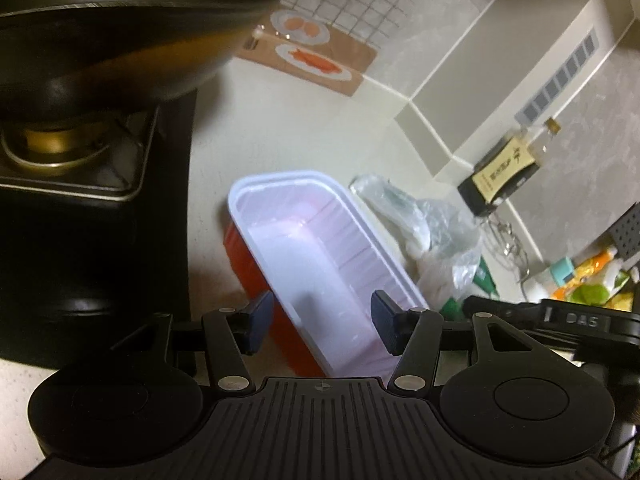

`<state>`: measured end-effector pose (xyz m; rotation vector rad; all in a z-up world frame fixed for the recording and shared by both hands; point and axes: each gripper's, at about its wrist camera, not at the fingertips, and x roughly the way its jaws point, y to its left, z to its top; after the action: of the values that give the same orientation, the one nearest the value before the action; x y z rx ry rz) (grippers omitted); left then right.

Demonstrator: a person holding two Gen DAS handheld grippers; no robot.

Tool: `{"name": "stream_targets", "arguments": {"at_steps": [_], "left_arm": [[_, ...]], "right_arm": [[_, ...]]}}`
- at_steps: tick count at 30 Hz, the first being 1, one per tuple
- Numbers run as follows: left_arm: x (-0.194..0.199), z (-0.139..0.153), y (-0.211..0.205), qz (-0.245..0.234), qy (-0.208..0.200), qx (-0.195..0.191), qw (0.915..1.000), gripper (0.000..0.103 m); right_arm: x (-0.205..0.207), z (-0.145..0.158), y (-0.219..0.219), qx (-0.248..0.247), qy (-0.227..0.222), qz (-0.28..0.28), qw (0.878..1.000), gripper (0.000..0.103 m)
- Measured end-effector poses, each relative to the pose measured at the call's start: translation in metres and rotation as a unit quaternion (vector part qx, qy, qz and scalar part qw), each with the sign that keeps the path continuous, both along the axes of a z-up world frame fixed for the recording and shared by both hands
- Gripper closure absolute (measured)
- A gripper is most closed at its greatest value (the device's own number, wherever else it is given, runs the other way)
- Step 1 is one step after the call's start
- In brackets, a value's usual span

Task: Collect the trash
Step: 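Grasp the tray rim with the left gripper while the right gripper releases it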

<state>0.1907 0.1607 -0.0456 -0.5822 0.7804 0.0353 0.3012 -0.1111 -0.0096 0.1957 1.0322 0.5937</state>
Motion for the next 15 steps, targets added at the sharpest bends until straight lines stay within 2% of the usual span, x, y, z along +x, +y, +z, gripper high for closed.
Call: {"name": "stream_targets", "arguments": {"at_steps": [3, 4, 8, 12, 14, 15], "left_arm": [[0.006, -0.005, -0.008, -0.013, 0.019, 0.021, 0.9995, 0.044], [0.007, -0.006, -0.012, -0.019, 0.025, 0.035, 0.9989, 0.044], [0.010, -0.013, -0.020, -0.030, 0.043, 0.077, 0.9957, 0.044], [0.013, -0.018, -0.025, -0.046, 0.061, 0.125, 0.9892, 0.040], [0.012, -0.018, -0.025, -0.051, 0.060, 0.137, 0.9875, 0.040], [0.012, -0.017, -0.024, -0.051, 0.060, 0.140, 0.9871, 0.044]], "right_arm": [[-0.011, 0.003, -0.010, -0.020, -0.039, -0.009, 0.999, 0.050], [-0.015, 0.003, -0.012, -0.035, -0.057, -0.016, 0.998, 0.047], [-0.026, 0.000, -0.018, -0.120, -0.127, -0.044, 0.984, 0.045], [-0.026, -0.006, -0.034, -0.126, -0.128, -0.056, 0.982, 0.039], [-0.022, -0.011, -0.042, -0.122, -0.117, -0.065, 0.983, 0.039], [-0.020, -0.014, -0.045, -0.119, -0.111, -0.071, 0.984, 0.039]]}}
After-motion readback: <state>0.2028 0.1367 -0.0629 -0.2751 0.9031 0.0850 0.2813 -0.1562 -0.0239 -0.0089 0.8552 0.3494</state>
